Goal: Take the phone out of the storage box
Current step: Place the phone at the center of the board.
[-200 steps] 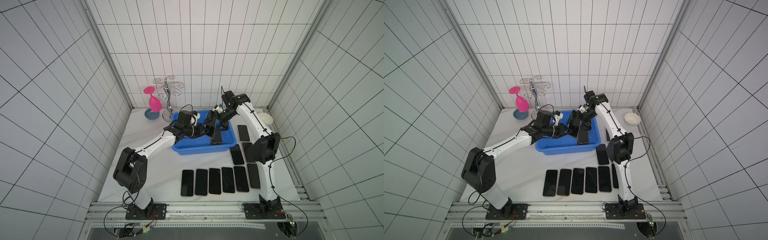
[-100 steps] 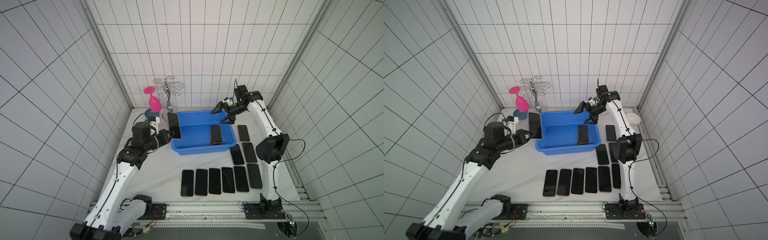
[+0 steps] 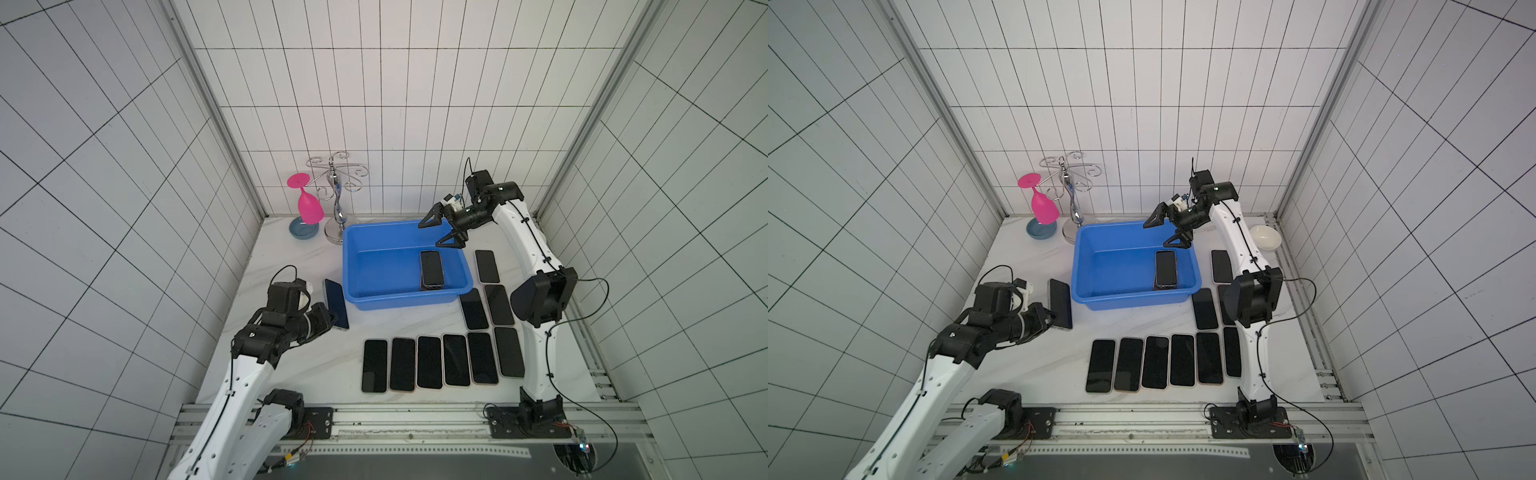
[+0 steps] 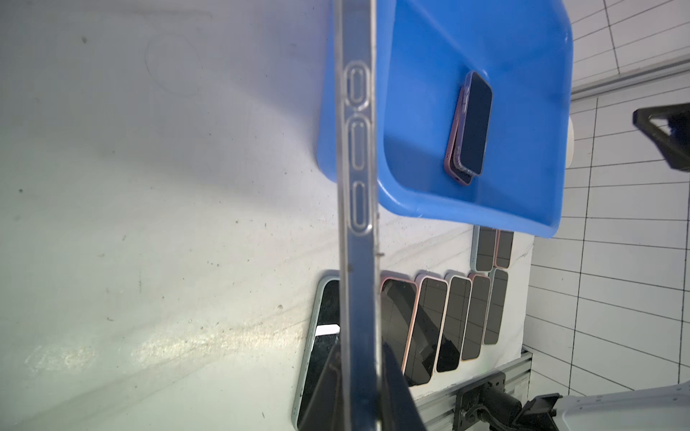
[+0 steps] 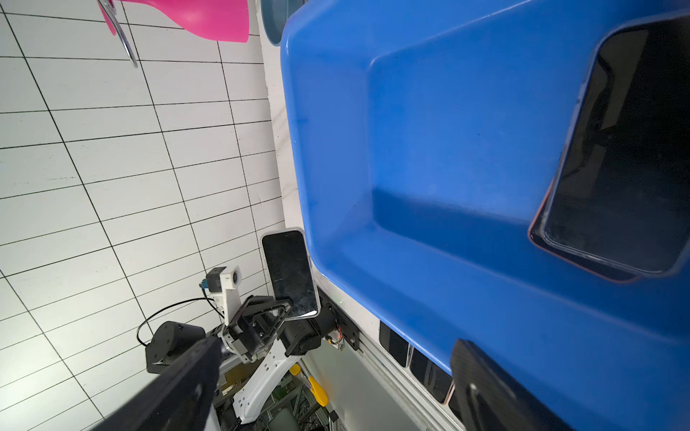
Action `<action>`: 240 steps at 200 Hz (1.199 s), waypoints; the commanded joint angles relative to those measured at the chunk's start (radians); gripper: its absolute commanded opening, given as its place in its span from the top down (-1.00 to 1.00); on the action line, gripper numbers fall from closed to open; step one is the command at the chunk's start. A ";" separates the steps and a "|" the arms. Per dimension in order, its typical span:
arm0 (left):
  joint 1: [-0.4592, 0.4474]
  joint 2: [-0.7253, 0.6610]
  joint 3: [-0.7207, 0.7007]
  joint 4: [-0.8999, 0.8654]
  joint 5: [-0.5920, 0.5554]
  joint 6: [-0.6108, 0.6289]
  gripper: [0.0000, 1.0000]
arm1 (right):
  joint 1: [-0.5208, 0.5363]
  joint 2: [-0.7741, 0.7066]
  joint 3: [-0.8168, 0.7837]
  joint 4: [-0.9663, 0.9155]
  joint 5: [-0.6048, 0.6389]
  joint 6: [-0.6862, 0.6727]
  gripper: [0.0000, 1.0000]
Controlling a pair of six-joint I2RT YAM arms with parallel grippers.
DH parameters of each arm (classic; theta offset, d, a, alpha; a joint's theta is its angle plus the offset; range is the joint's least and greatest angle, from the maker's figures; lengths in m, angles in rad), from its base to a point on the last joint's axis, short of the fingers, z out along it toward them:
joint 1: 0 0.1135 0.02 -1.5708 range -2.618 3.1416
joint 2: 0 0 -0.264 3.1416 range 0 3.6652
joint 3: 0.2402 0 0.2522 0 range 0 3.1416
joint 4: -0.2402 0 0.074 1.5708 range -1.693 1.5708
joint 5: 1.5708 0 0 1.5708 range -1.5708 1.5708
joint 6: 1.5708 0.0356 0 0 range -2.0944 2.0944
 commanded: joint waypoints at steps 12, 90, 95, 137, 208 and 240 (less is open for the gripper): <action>-0.235 -0.006 -0.035 -0.037 -0.135 -0.123 1.00 | 0.001 -0.007 -0.011 -0.028 -0.022 -0.044 -0.98; -0.327 0.059 -0.082 -0.113 -0.188 -0.181 1.00 | 0.003 0.000 -0.044 -0.047 -0.033 -0.074 -0.98; -0.337 0.069 -0.082 -0.111 -0.188 -0.184 1.00 | 0.003 0.000 -0.046 -0.050 -0.035 -0.074 -0.98; -0.492 0.098 -0.109 -0.114 -0.221 -0.279 1.00 | 0.004 0.010 -0.065 -0.054 -0.039 -0.080 -0.98; -0.509 -0.012 -0.199 -0.191 -0.203 -0.371 0.27 | 0.023 0.035 -0.060 -0.054 -0.039 -0.078 -0.98; -0.509 -0.008 -0.186 -0.218 -0.238 -0.377 -0.12 | 0.026 0.038 -0.055 -0.053 -0.038 -0.079 -0.98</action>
